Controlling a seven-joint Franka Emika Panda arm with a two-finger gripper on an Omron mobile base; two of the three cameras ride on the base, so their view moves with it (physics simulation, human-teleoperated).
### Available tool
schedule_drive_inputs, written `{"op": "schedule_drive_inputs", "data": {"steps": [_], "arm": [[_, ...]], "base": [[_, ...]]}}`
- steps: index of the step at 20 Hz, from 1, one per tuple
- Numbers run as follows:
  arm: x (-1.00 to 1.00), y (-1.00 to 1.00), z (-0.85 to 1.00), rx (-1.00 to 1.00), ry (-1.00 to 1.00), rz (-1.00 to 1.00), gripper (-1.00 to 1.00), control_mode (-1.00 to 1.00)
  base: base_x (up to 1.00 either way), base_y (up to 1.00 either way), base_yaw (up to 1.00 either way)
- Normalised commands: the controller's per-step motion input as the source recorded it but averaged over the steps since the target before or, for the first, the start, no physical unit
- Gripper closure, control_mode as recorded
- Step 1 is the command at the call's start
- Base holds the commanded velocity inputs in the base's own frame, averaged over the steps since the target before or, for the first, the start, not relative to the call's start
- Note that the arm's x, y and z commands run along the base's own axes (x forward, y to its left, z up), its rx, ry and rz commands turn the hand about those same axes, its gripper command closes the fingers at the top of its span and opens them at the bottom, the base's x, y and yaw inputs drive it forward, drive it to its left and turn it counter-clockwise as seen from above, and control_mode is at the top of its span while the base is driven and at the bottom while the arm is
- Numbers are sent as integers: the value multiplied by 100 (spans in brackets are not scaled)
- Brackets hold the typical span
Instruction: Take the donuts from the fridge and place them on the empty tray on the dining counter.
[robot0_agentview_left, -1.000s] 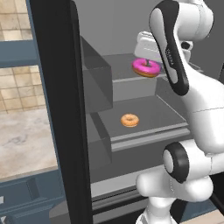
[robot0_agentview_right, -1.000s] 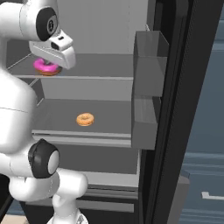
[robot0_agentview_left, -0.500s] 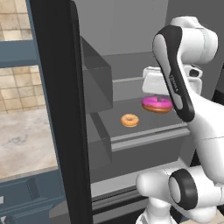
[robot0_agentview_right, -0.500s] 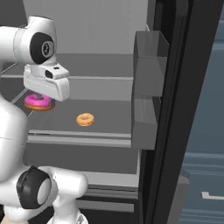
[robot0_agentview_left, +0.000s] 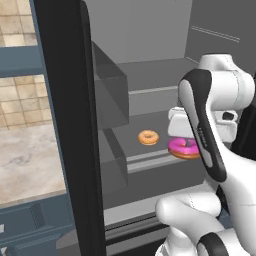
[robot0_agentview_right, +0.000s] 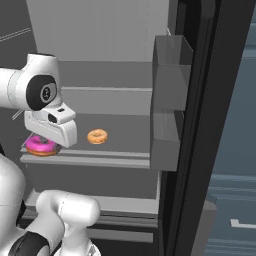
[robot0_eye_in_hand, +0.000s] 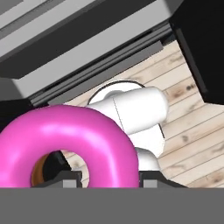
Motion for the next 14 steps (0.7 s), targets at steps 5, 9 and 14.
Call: {"op": "schedule_drive_inputs", "data": {"steps": [5,9,14], "arm": [[0,-10,-20,-2,0,0,100,-100],[0,-1,-24,-1,0,0,100,-100],[0,0,-15,-2,0,0,100,100]], "base": [[0,0,0],[0,0,0],[-4,0,0]]}}
